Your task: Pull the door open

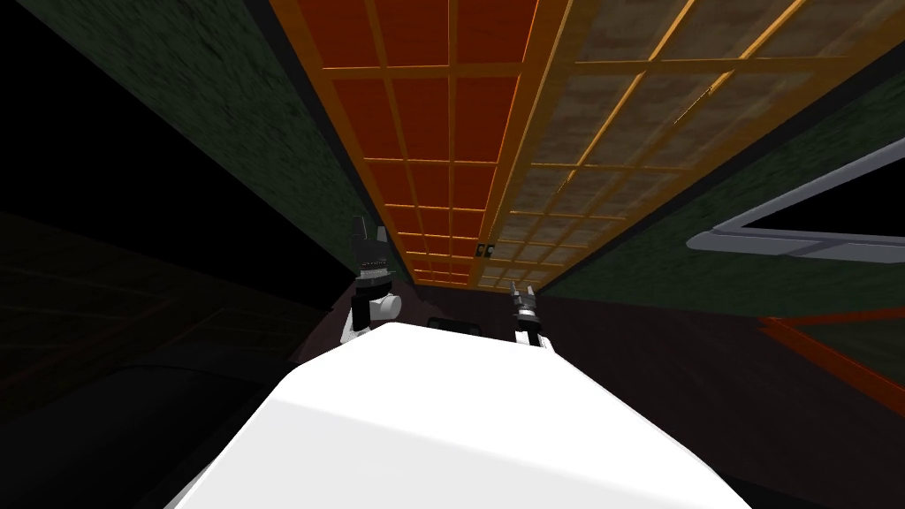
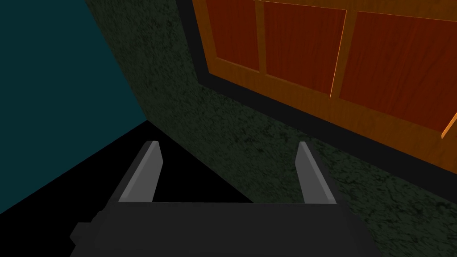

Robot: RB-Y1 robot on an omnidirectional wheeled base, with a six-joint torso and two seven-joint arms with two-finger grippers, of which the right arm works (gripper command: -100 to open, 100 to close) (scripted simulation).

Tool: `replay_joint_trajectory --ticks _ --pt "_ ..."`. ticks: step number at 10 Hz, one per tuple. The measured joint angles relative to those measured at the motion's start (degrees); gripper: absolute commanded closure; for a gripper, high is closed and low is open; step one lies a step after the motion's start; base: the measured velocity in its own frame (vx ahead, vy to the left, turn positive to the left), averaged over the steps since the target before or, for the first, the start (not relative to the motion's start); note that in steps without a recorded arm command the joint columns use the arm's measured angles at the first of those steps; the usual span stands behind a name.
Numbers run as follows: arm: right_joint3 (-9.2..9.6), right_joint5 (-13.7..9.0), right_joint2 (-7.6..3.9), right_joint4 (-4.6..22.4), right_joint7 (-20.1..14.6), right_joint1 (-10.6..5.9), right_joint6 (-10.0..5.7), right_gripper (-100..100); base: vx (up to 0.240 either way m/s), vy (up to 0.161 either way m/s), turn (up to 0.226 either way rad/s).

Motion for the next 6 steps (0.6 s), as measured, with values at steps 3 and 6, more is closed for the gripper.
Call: replay_joint_trajectory --ticks 3,6 --pt "-0.71 1.11 0.3 3.36 2.39 -1.22 -0.95 -100 0.111 0.027 0.046" --pt "-1.57 2.64 1.11 7.51 5.66 -2.62 -2.28 -100 0.148 0.015 0.05"
